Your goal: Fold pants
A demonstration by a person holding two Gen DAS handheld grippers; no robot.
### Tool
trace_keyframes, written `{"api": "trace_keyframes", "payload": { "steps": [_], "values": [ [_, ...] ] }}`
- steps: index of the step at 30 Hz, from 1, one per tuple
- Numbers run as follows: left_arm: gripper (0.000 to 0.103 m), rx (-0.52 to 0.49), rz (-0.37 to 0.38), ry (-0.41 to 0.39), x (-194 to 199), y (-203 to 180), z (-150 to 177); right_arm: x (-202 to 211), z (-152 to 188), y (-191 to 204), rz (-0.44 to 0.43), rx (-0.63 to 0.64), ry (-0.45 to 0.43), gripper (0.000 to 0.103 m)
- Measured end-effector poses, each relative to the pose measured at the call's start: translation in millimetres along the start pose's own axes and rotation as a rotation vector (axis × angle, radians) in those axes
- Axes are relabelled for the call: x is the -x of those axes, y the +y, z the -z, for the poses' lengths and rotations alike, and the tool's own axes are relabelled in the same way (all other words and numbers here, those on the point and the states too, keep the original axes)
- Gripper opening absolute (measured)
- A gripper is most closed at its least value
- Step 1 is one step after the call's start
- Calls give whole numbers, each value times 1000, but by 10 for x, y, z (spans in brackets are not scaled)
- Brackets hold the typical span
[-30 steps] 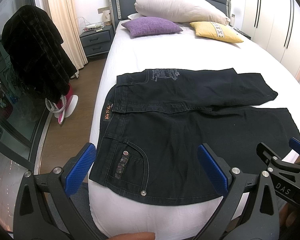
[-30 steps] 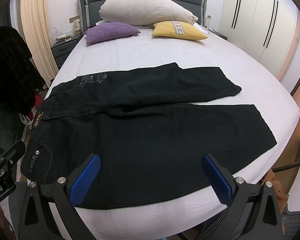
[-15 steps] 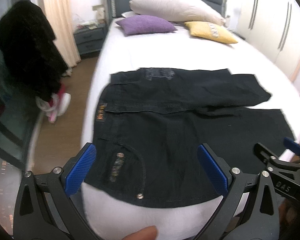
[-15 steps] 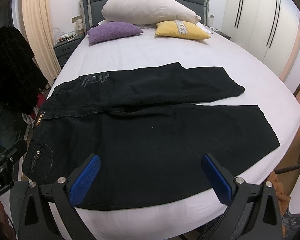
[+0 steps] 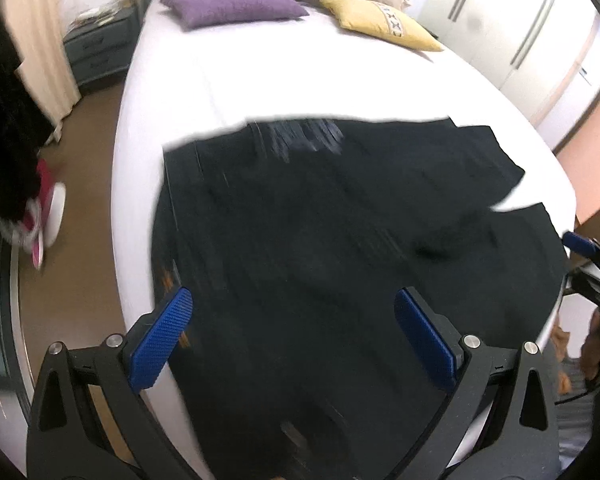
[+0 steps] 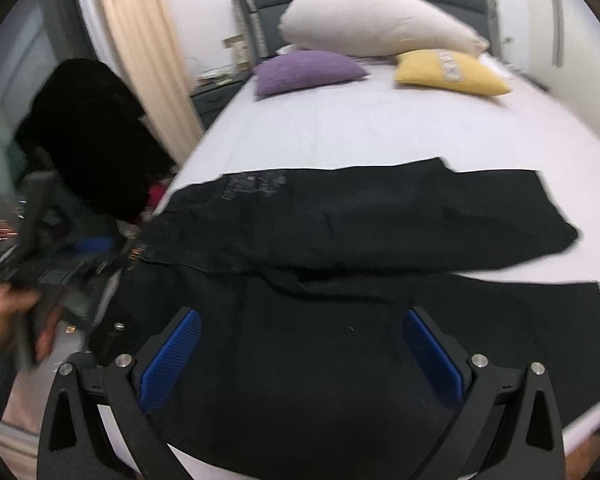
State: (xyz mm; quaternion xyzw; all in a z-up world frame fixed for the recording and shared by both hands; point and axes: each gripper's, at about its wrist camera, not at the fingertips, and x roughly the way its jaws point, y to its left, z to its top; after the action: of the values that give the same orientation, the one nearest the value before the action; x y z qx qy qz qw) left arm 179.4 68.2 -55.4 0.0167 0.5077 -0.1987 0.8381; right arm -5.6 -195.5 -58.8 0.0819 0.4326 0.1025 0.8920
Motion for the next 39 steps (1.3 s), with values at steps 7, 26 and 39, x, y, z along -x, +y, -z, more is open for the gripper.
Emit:
{"api": "trace_keyframes", "payload": {
  "steps": [7, 26, 39],
  "values": [
    [102, -196, -14, 84, -695, 709, -991, -325, -258, -422, -118, 54, 62, 95],
    [45, -279, 163, 331, -1830, 1075, -1669, -1070, -873, -511, -227, 265, 118, 70],
    [11, -330, 103, 96, -1261, 1017, -1465, -1811, -1726, -283, -189, 493, 211, 53]
  ]
}}
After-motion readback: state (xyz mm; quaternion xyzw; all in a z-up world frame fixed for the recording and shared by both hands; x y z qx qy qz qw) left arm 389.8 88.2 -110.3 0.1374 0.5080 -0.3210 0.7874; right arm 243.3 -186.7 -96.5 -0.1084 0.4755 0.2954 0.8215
